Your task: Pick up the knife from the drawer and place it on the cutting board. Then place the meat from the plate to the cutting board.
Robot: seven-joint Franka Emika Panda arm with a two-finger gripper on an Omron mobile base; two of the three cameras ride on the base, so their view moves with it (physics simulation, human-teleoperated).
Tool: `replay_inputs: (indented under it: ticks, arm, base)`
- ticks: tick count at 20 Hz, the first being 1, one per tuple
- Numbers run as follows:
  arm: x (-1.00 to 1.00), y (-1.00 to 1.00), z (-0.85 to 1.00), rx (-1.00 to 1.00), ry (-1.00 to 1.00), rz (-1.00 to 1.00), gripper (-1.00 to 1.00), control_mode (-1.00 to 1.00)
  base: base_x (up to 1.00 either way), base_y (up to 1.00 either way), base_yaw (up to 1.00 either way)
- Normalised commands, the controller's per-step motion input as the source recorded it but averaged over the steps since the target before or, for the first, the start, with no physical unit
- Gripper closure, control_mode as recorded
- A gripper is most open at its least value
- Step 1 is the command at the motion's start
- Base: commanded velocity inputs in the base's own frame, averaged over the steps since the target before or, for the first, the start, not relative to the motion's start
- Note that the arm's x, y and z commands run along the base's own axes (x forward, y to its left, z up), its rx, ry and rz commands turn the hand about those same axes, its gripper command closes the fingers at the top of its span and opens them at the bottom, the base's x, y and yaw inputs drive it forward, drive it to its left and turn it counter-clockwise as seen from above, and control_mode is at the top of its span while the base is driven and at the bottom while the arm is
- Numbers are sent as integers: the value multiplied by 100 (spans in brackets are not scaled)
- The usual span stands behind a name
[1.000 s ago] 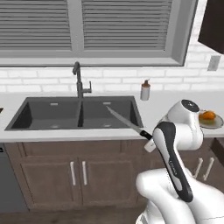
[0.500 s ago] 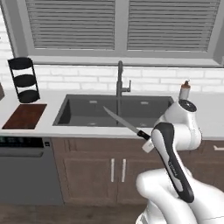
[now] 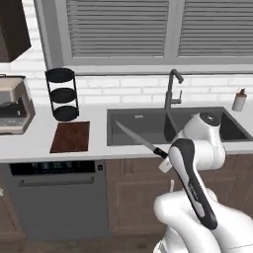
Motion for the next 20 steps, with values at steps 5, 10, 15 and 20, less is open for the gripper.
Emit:
replay_inputs:
  ticks: [5, 10, 15, 20]
  arm:
    - [0, 0, 0, 0, 0, 0, 100, 100]
    - [0, 0, 0, 0, 0, 0, 100, 100]
    - [0, 0, 0, 0, 0, 0, 100, 100]
    - [0, 0, 0, 0, 0, 0, 100, 100]
  base:
    - [37, 100, -35]
    - [44, 100, -38]
    - [82, 79, -36]
    - [50, 11, -27]
